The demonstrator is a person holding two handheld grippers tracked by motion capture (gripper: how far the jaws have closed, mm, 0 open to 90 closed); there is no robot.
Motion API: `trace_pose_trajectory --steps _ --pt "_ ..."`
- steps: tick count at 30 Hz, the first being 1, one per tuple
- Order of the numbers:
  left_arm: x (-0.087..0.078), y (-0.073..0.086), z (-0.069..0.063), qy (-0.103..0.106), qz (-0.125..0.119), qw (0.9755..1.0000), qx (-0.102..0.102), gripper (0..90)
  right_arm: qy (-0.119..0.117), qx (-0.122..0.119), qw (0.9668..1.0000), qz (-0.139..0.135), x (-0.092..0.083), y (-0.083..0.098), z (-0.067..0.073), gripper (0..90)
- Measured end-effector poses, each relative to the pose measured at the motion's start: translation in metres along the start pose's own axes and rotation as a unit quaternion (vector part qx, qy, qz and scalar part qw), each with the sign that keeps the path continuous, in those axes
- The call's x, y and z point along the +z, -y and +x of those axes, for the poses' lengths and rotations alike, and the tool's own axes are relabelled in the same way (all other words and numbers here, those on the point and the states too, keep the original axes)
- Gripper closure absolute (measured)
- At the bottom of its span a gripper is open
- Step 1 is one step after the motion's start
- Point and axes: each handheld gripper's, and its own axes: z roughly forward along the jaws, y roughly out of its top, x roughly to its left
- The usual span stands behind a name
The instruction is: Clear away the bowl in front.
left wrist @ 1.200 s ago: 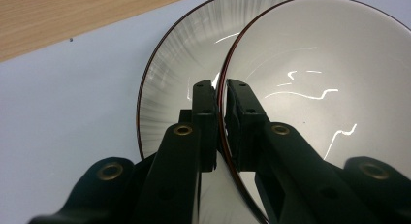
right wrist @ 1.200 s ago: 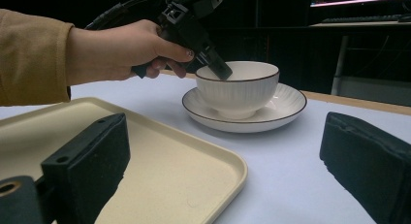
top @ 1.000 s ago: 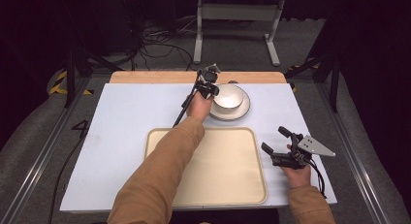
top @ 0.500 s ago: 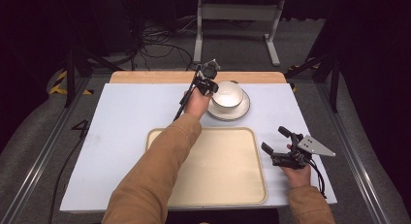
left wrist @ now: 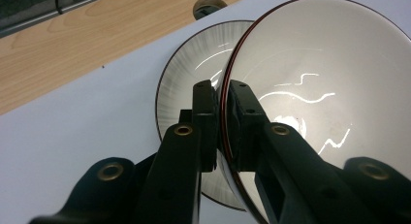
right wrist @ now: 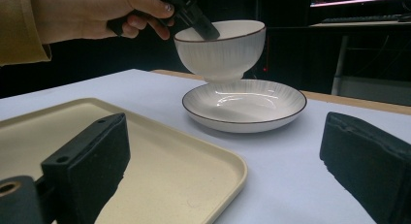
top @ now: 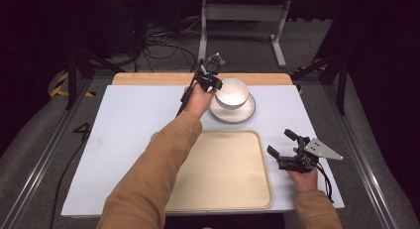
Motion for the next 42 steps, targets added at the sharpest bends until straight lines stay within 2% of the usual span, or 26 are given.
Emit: trace_pose_trajectory --steps 3,10,14,22,26,32,37,42 --pt "-0.007 -0.002 -0.001 -0.001 -0.001 1.0 0.009 83.6 0.0 0.0 1.0 0.0 0.0 0.0 0.0 4.4" --pt "-0.021 -0.002 -0.001 0.002 -0.002 0.9999 0.011 83.6 0.0 0.002 1.0 0.001 0.0 0.0 0.0 4.4" --pt "-0.03 -0.001 0.0 0.004 0.001 0.9998 0.021 83.5 0.0 0.002 1.0 0.002 0.0 0.0 0.0 4.4" --pt "-0.05 0.004 -0.004 0.02 0.004 0.9989 0.042 83.6 -0.001 0.005 1.0 0.001 -0.001 0.0 -0.001 4.4" --pt "-0.064 0.009 -0.004 0.023 0.006 0.998 0.058 83.6 -0.002 0.006 1.0 0.001 -0.001 0.0 -0.001 4.4" --pt "-0.079 0.016 0.001 0.034 0.005 0.9975 0.062 83.6 -0.004 0.007 1.0 0.0 0.0 0.0 -0.002 4.4" --pt "-0.097 0.028 0.0 0.039 0.008 0.9956 0.085 83.6 -0.004 0.007 1.0 0.001 0.0 0.0 -0.002 4.4" --pt "-0.113 0.037 0.0 0.044 0.004 0.9942 0.098 83.5 -0.004 0.007 1.0 0.002 0.0 0.0 -0.002 4.4"
